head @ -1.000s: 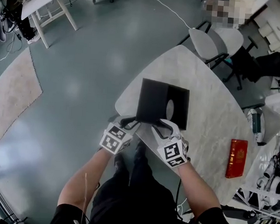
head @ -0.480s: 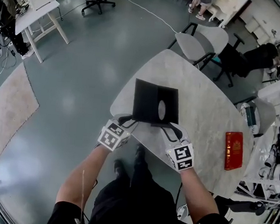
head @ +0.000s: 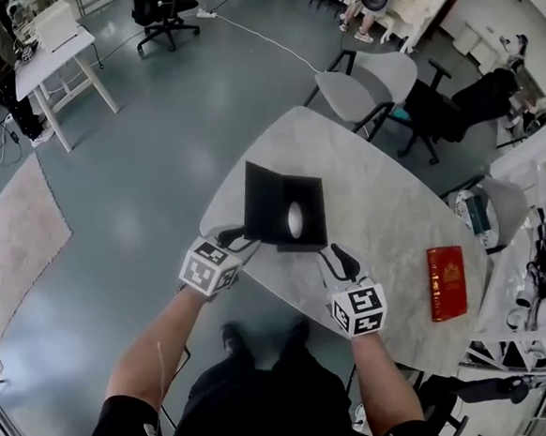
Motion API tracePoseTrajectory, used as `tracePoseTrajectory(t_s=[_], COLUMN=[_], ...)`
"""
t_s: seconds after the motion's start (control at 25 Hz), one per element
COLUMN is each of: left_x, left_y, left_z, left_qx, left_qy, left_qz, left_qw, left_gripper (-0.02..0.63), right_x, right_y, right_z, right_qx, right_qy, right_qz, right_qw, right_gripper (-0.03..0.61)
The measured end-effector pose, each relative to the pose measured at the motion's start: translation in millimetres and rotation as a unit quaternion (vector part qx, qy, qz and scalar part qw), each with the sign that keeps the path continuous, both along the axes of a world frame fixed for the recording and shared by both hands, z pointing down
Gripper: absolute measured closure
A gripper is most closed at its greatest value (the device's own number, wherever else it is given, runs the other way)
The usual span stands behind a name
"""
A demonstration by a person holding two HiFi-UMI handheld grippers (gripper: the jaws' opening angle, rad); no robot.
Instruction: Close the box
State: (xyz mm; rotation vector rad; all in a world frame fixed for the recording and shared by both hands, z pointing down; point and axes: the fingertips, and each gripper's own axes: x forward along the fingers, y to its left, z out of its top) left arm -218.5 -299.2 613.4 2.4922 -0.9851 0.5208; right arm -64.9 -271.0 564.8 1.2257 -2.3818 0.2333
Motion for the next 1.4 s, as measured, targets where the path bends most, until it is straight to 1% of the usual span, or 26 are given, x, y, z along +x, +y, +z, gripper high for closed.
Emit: tracePoseTrajectory(t_s=[0.12,0.32,0.44,0.56,0.8,1.0,1.2,1.32,1.4], left_x=[9.6,22.2,28.9,38.8,66.7,93.3,115.9,128.1,134.8], left_y=[-5.7,-12.3,-14.9,-14.8,-16.5,-18.1,-20.7,-20.6,-20.0], left_z=[-9.8,-17.9,-24.9,-32.9,-44.1,-54.3,-53.5,-52.4,-51.1], left_qx=[-0.002,0.0,0.003,0.008,0.023,0.034,0.046,0.042,0.041], left_qy=[0.008,0.001,-0.005,-0.011,-0.045,-0.067,-0.092,-0.096,-0.096], left_qz=[-0.029,-0.085,-0.123,-0.154,-0.207,-0.232,-0.254,-0.261,-0.26], left_qw=[0.9996,0.9964,0.9924,0.988,0.9771,0.9697,0.9617,0.9596,0.96], left_gripper=[0.459,0.479,0.492,0.509,0.535,0.552,0.557,0.555,0.549], right_x=[17.0,46.6,64.0,77.5,104.9,129.3,157.6,168.1,169.8], right_y=[-5.8,-18.6,-26.9,-30.0,-34.3,-36.6,-38.4,-34.7,-33.2], right_z=[-9.0,-18.6,-25.0,-30.5,-37.0,-42.0,-40.2,-37.4,-36.0], right_qx=[0.002,0.006,0.007,0.012,0.017,0.028,0.026,0.021,0.02], right_qy=[-0.015,-0.031,-0.044,-0.045,-0.061,-0.06,-0.069,-0.072,-0.073], right_qz=[-0.001,-0.017,-0.03,-0.055,-0.103,-0.137,-0.141,-0.143,-0.144], right_qw=[1.0,0.999,0.999,0.997,0.993,0.988,0.987,0.987,0.987], right_gripper=[0.44,0.442,0.443,0.444,0.445,0.445,0.445,0.445,0.445])
